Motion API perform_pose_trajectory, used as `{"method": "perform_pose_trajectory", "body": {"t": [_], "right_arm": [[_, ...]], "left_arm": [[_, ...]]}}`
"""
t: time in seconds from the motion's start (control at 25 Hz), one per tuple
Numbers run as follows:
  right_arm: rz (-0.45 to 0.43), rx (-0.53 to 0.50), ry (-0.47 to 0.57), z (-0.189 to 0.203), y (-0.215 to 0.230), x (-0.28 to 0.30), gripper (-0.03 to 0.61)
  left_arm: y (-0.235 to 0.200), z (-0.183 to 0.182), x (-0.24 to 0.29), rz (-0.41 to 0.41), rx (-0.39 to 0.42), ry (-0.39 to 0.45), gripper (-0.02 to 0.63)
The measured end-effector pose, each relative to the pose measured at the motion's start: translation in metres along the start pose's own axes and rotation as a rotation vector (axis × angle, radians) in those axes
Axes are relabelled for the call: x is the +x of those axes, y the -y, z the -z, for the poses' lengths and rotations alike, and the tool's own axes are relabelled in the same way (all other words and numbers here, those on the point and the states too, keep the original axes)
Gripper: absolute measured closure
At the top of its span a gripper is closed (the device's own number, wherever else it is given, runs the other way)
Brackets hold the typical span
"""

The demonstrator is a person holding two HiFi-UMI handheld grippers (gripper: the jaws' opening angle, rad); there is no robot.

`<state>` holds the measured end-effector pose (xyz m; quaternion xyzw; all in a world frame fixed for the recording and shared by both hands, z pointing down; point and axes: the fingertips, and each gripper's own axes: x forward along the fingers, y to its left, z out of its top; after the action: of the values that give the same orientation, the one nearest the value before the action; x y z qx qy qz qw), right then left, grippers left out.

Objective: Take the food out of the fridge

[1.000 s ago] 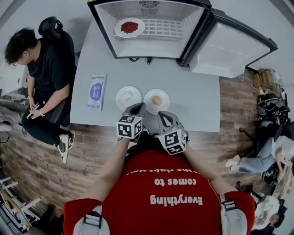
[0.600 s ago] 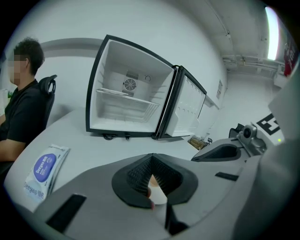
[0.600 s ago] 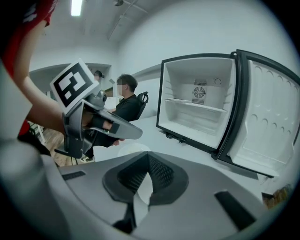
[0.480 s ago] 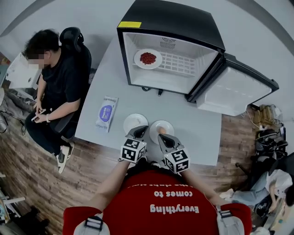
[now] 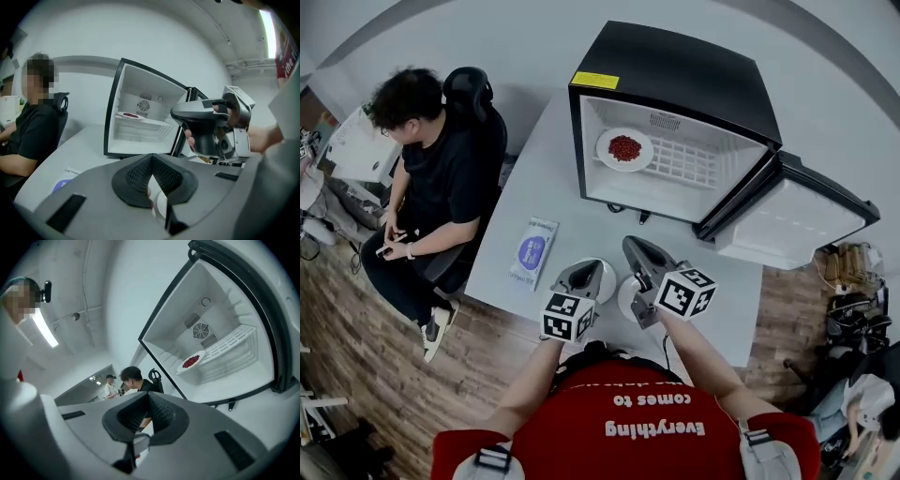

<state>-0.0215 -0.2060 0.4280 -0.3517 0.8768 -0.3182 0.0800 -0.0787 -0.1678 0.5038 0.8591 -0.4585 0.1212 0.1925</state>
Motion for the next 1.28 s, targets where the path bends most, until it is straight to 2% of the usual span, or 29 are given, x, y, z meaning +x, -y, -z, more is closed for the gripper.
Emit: {"method": "perform_pose_trajectory", "body": {"t": [0.32,0.56,0.68,0.88,1.12,1.28], "right_arm": [[0.005,0.022,0.06,-0.047,0.0,0.052,0.566],[0.101,0.087,0.078,-0.054,0.031,0.074,0.56],[0.118,0.192,0.086,-0.052,0.05,0.087,0.484],[0.154,0.386,0.12,-0.053,0.084,0.101,0.434],[0.156,0.723,0.187,-0.053,0.126,0.113,0.425],[0.157,0.855,0.222,-0.054,0.145,0.122,0.423]], "left_arm": [[-0.017,-0.016,0.0,0.0,-0.042,0.034,0.615],[-0.019,-0.025,0.006,0.014,-0.055,0.047,0.615],[-0.019,-0.03,0.008,0.022,-0.058,0.055,0.615],[-0.015,-0.026,0.009,0.038,-0.05,0.046,0.615],[-0.017,-0.016,0.003,0.032,-0.059,0.03,0.615],[-0.022,-0.009,-0.002,0.019,-0.068,0.015,0.615]]}}
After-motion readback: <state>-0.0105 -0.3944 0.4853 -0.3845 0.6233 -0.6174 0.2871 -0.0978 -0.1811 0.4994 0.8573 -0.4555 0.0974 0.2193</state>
